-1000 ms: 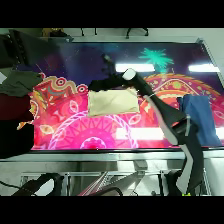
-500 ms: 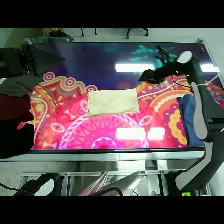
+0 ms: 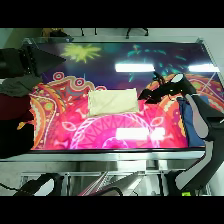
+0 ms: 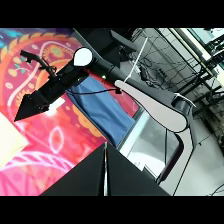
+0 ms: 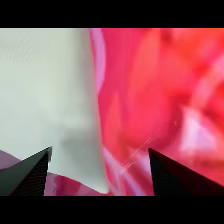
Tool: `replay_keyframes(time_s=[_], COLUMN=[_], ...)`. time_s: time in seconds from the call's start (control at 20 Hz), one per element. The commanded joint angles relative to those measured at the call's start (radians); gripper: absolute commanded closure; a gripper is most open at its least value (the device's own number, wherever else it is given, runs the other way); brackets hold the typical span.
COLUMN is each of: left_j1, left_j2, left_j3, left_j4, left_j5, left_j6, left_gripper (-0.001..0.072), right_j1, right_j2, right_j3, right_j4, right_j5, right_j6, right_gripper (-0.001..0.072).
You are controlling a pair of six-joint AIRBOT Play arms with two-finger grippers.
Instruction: Fold the shirts.
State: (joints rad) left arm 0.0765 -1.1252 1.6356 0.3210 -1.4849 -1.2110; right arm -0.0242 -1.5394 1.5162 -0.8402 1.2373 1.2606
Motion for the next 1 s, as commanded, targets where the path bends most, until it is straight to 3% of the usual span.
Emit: replay_keyframes(time_s=[0.0, 0.25, 0.3, 0.35, 0.4, 0.45, 0.5, 0.7, 0.95], left_j1=[0.001, 0.001, 0.001, 0.001, 0.001, 0.001, 0.001, 0.001, 0.001], left_j2=[-0.002, -0.002, -0.001, -0.001, -0.002, -0.002, -0.002, -0.002, -0.001], left_j3=[0.0, 0.0, 0.0, 0.0, 0.0, 0.0, 0.0, 0.0, 0.0], left_j4=[0.001, 0.001, 0.001, 0.001, 0.001, 0.001, 0.002, 0.001, 0.001], left_j5=[0.003, -0.014, -0.019, -0.023, -0.027, -0.027, -0.027, -0.038, -0.047], left_j6=[-0.001, -0.001, -0.001, -0.001, -0.001, -0.001, -0.001, -0.001, -0.001], left_gripper=[0.0697, 0.0697, 0.0697, 0.0697, 0.0697, 0.0697, 0.0697, 0.0697, 0.0697], right_j1=[0.049, 0.089, 0.088, 0.085, 0.079, 0.073, 0.068, -0.03, -0.33], right_j2=[-0.039, -0.109, -0.111, -0.105, -0.095, -0.073, -0.042, 0.131, 0.26], right_j3=[-0.02, -0.02, -0.019, -0.015, -0.003, 0.019, 0.044, 0.178, 0.241], right_j4=[0.127, 0.23, 0.263, 0.314, 0.36, 0.392, 0.406, 0.408, 0.407], right_j5=[-0.048, -0.074, -0.072, -0.053, -0.024, -0.003, 0.006, -0.023, -0.052], right_j6=[-0.066, -0.109, -0.128, -0.174, -0.196, -0.196, -0.198, -0.186, -0.033], right_gripper=[0.0006, 0.0013, 0.0151, 0.0473, 0.0594, 0.0611, 0.0679, 0.0694, 0.0694])
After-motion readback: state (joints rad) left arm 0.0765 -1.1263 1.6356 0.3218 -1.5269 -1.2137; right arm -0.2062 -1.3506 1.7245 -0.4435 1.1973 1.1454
